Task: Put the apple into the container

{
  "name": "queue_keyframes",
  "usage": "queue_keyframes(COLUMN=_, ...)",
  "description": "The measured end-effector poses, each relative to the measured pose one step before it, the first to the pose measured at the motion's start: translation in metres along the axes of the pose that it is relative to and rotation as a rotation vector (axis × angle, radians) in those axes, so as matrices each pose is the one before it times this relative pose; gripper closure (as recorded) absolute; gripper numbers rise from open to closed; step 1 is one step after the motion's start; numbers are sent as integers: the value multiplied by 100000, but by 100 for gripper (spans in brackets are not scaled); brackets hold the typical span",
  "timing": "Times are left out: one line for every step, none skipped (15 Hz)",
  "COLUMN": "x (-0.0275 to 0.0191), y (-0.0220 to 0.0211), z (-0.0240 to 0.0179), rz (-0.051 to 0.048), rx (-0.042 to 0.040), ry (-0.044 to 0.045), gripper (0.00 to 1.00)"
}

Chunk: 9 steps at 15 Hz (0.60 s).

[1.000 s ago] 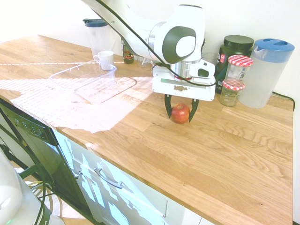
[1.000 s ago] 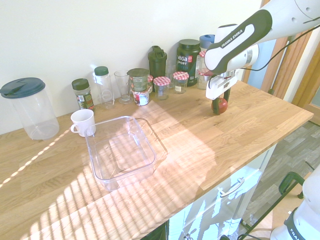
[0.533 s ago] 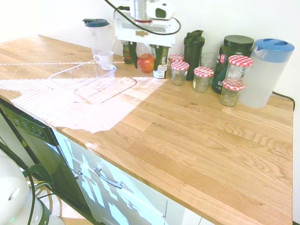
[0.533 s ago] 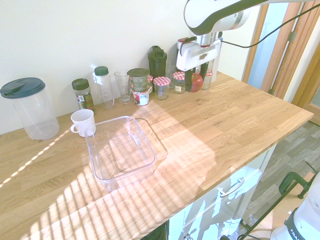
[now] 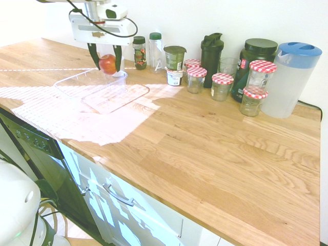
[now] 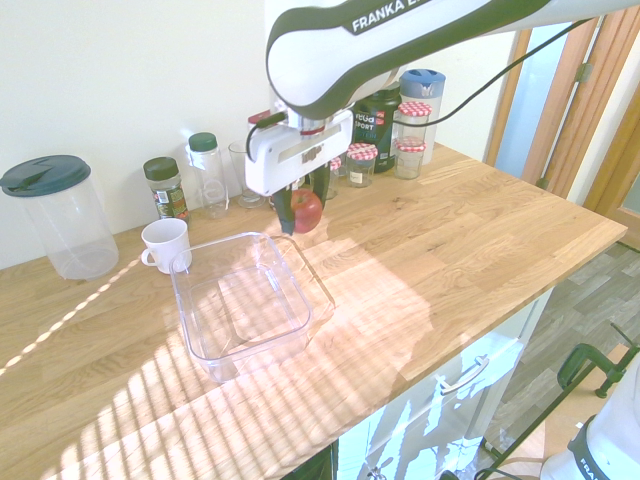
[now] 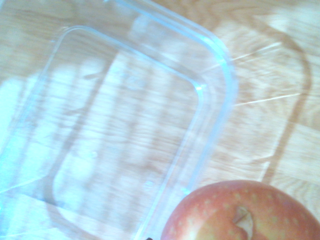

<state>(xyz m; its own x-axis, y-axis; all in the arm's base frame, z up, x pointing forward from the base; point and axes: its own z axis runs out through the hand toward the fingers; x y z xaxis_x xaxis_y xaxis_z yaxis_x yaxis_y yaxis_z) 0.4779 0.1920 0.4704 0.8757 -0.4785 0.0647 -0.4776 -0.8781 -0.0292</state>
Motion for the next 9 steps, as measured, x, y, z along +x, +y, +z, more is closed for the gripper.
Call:
queue_keyframes(x=-1352, y=-1134, z=56, rz=-1014, rx=190, ry=102, gripper=100)
queue_keyframes(x=-1046, y=-898, z=214, rz=-608, rx=431, ry=177, gripper=100)
queue_keyframes(x=-782, y=-873, z=435, rz=-238, rx=568, ry=47, gripper=100)
queue_keyframes(x=-459, y=-804, z=893, rz=-36, rx=742, ry=-193, gripper=100)
queue_keyframes(x=-170, y=-585, z=1514, rz=201, rx=1034, ry=-282, gripper=100)
queue_keyframes(x=199, y=-391, z=1911, rz=520, rx=698, ry=-771, gripper=100)
queue_keyframes(x=364, y=-227, z=1997, rz=880, rx=100, ry=-955, gripper=100)
queue_keyframes(x=396, y=-163, z=2026, rz=1039, rx=-271, ry=-1250, gripper=100)
queue_keyframes(x=393, y=-63, z=1751, rz=920, rx=-364, ry=-1166, gripper=100)
